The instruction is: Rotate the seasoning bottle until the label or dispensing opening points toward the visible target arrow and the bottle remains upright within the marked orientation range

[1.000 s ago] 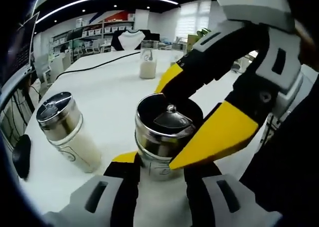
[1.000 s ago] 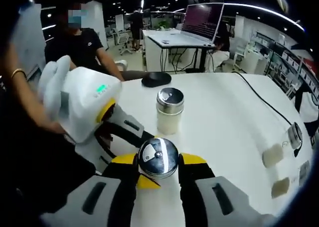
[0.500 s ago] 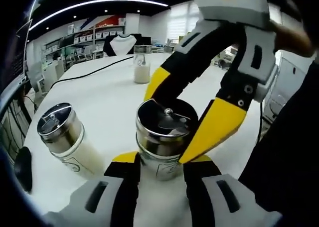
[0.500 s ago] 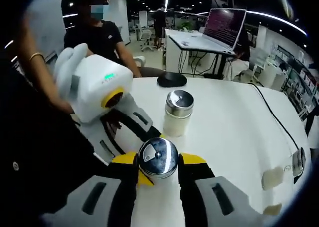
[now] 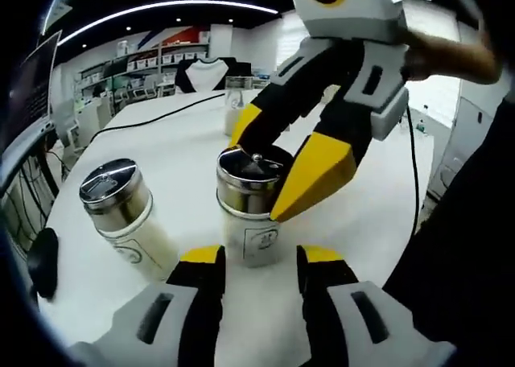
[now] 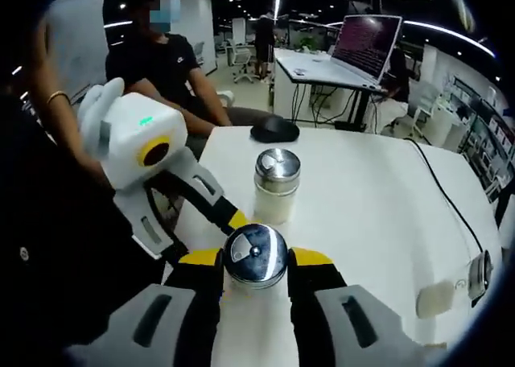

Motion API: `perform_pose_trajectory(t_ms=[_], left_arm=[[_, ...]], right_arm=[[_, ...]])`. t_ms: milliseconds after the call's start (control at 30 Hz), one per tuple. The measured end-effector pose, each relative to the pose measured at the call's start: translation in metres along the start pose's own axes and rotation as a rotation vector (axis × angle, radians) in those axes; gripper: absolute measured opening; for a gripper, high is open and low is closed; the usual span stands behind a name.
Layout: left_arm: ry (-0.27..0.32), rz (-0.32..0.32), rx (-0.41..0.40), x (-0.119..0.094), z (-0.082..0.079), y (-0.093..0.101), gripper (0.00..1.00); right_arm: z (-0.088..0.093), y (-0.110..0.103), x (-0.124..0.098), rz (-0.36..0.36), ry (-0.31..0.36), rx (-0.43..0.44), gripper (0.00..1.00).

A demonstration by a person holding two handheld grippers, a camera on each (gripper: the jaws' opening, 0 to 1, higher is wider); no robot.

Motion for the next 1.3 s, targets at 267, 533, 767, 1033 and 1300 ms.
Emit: perform_pose_trajectory(t_ms=[267,533,767,1033,1300], left_arm=[[0.055,-0.011,0.010,-0.011,-0.010,0.005,0.56],[0.059,-0.058,-0.040,-0.024,-0.008,0.003,0.70],[0.046,-0.146,-0.073,-0.040,0.000,-0.008,0.90],[0.040,-0.178,-0.113,-0.054,0.002,-0.013,1.00],[0.064,-0.198,-0.103,-0.059,-0.005,-0.016,1.00]], right_arm=[[-0.006,0.005,0.001,-0.001,-0.002,-0.016,0.29],[-0.010,0.012,-0.001,-0.007,-0.009,-0.057,0.28],[-0.012,0.020,-0.001,-0.030,-0.029,-0.098,0.28],[-0.011,0.019,-0.002,-0.041,-0.046,-0.130,0.28],[-0.010,0.016,-0.002,-0.044,-0.040,-0.139,0.28]])
Point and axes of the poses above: the point that each gripper's makers call its tool centre point, and the gripper's own axes: x roughly forward along the fingers, y roughly to its right, z roughly out of its underside, the point moved 2 cm from there along -x, roughly backward along the fingers, and after that the axes turned 13 degrees about x, right-handed, at the moved point
